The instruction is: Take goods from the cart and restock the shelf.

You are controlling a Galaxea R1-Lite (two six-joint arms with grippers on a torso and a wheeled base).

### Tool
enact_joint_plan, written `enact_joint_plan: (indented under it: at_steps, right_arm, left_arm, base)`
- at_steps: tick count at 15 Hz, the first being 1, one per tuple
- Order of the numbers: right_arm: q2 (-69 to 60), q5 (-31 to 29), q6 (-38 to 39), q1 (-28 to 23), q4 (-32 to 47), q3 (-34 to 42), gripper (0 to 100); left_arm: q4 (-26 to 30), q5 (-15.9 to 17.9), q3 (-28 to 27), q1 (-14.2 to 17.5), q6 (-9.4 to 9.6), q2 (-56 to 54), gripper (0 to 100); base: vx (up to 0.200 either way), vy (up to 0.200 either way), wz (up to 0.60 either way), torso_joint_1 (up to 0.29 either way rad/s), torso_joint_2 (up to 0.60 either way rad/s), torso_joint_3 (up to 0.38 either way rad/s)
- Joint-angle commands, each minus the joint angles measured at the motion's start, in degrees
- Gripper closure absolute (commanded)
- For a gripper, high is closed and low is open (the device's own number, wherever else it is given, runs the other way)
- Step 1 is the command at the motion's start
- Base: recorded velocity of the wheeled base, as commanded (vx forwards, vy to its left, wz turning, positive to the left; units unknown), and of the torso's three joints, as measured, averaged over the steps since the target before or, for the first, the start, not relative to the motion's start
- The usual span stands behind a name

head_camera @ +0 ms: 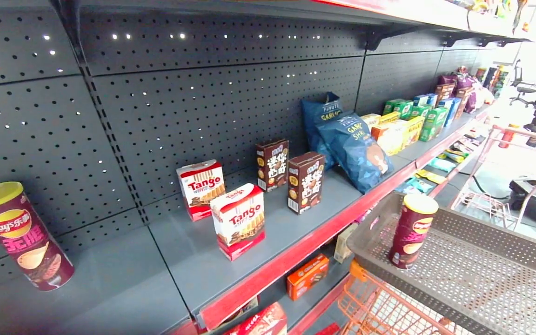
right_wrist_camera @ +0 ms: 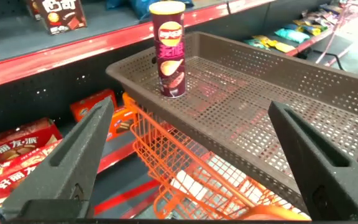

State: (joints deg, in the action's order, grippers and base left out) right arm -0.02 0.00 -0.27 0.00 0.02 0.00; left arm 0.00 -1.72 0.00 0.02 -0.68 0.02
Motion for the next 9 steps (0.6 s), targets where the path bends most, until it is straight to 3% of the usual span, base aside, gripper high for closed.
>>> enact_joint_plan:
  at_steps: [1, 9]
  right_arm:
    - [0.0, 0.0, 0.0, 0.0, 0.0, 0.0, 0]
    - [0.0, 0.0, 0.0, 0.0, 0.0, 0.0, 0]
  left_arm:
    - [0.0, 0.0, 0.0, 0.0, -0.02, 0.0, 0]
    - [0.0, 0.0, 0.0, 0.0, -0.02, 0.0, 0]
  base:
    - [0.000, 0.000, 0.00, 0.000, 0.00, 0.000]
    - [0.000, 0.000, -0.07, 0.000, 0.00, 0.000]
